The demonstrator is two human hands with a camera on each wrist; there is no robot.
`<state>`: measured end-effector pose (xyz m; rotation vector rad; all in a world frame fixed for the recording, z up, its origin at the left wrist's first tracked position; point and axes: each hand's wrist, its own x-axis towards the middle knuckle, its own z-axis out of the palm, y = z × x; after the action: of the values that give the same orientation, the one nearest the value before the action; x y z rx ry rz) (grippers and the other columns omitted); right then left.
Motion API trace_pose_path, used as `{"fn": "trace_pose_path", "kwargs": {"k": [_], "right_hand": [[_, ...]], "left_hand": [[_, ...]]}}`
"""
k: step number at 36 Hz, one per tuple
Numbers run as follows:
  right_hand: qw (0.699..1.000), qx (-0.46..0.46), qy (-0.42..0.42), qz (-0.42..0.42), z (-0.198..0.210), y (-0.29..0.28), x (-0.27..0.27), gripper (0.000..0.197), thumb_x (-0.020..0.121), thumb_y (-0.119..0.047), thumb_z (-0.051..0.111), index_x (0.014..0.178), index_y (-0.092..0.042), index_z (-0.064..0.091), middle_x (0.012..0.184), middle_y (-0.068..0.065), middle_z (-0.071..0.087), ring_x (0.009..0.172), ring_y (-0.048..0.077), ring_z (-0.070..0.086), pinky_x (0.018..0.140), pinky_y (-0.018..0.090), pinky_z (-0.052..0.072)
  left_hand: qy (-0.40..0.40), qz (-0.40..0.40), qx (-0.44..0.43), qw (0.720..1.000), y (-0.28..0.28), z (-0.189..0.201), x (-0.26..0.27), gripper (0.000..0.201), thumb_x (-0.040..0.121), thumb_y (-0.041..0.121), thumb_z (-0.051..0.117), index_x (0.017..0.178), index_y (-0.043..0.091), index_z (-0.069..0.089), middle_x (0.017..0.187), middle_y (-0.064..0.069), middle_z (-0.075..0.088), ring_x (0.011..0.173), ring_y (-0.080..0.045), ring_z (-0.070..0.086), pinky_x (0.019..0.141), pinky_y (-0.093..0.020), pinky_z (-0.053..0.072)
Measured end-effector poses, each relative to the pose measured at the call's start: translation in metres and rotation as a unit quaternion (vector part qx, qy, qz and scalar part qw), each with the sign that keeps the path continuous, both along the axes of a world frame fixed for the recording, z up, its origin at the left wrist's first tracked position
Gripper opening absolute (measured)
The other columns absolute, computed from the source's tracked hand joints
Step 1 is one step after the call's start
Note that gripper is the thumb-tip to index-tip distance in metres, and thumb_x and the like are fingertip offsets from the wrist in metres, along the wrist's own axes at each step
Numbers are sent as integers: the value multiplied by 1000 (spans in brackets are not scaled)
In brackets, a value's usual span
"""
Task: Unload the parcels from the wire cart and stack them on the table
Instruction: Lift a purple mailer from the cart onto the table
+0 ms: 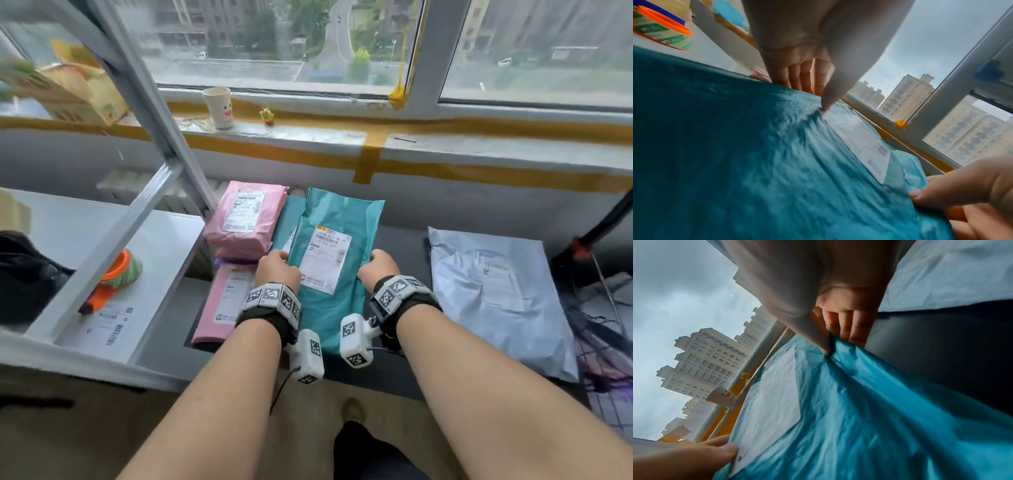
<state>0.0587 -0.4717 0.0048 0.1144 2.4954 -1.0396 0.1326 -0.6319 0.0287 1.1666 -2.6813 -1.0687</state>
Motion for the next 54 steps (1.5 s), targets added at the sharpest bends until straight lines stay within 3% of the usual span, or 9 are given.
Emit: {"fn": "trace_pose_path", "kwargs": {"k": [7,14,19,24,32,42,48,51,54], "right_hand": [[999,-1,-31,15,-23,-36,-51,12,89,-17,53,98,-10,59,93,7,64,80,28,58,69,29,42],[998,18,-54,27,-43,-58,-74,20,90,-20,53,105,-9,59,103,10,65,83,30,58,72,30,43],[997,36,-61,39,-45,-69,-76,20,92,-17,50,106,-8,59,101,11,63,81,29,56,71,30,42],[993,55,-78,67,-42,-77,-71,10,88,-11,51,96,-10,56,95,9,60,81,28,57,72,31,46],[993,30,-113,21,-50,-82,-55,37,83,-17,57,120,-13,52,114,9,62,100,29,61,90,39,50],[994,29,-88,-54,-53,-59,-57,38,86,-14,54,123,-10,45,115,11,61,101,32,61,85,35,49],[995,34,-65,-68,-51,-61,-62,36,86,-11,53,120,-7,44,116,14,61,103,33,60,75,30,43],[996,33,-62,-63,-51,-65,-64,38,86,-11,55,122,-7,44,118,14,60,104,33,60,75,30,43],[996,39,-65,-50,-50,-66,-66,43,86,-12,57,126,-7,42,120,13,60,106,32,60,74,29,41]], "left_hand": [[-20,33,-5,999,-27,-12,-37,43,88,8,50,130,13,57,132,-8,58,122,-25,53,98,-27,39],[-101,81,-53,990,-43,-17,-38,26,86,9,47,103,14,66,109,-11,65,98,-31,59,80,-34,48],[-183,81,-55,978,-56,-26,-34,31,89,12,49,116,0,59,127,-18,52,110,-35,55,85,-37,46],[-195,2,-26,980,-59,-32,-38,29,89,12,46,110,5,65,113,-16,64,101,-34,58,71,-30,40],[-204,-43,-37,977,-58,-39,-41,29,93,8,44,117,6,60,119,-15,63,106,-33,59,74,-32,41],[-196,-78,-50,976,-49,-43,-48,27,93,8,43,115,9,59,119,-14,62,108,-32,58,82,-35,45],[-198,-110,-183,957,-40,-33,-45,27,92,12,50,119,12,51,120,-8,55,110,-28,56,79,-37,47],[-131,-211,-286,926,-44,-35,-49,28,86,4,50,113,13,50,116,-7,52,107,-26,50,82,-35,43],[-98,-295,-283,907,-49,-40,-55,33,81,2,52,112,13,51,118,-5,49,108,-24,46,85,-33,42]]}}
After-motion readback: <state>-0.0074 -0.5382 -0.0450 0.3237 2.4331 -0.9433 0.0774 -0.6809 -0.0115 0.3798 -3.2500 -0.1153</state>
